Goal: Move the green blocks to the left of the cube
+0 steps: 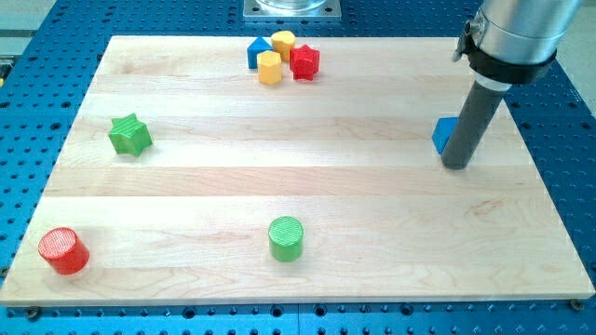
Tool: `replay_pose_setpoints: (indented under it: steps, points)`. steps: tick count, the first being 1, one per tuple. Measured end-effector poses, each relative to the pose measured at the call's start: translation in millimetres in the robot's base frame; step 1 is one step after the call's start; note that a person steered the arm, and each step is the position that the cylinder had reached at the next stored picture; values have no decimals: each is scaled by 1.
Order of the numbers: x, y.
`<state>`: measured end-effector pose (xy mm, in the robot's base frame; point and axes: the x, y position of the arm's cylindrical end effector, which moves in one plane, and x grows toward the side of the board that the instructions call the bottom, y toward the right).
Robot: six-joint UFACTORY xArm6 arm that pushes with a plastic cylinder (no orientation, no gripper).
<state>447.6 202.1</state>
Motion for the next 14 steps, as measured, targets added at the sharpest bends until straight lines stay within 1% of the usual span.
replay_pose_setpoints:
  steps: [1, 2, 3, 5, 6, 7, 8, 9, 10, 11, 12, 13, 14]
  points:
    - [-9, -1]
    - [4, -79]
    - [40, -213]
    - [12, -441]
    - [-27, -452]
    - [-35, -373]
    - [-31, -260]
    - [-16, -192]
    - [-9, -89]
    - [-11, -28]
    - [-3, -101]
    - [55, -58]
    - [118, -158]
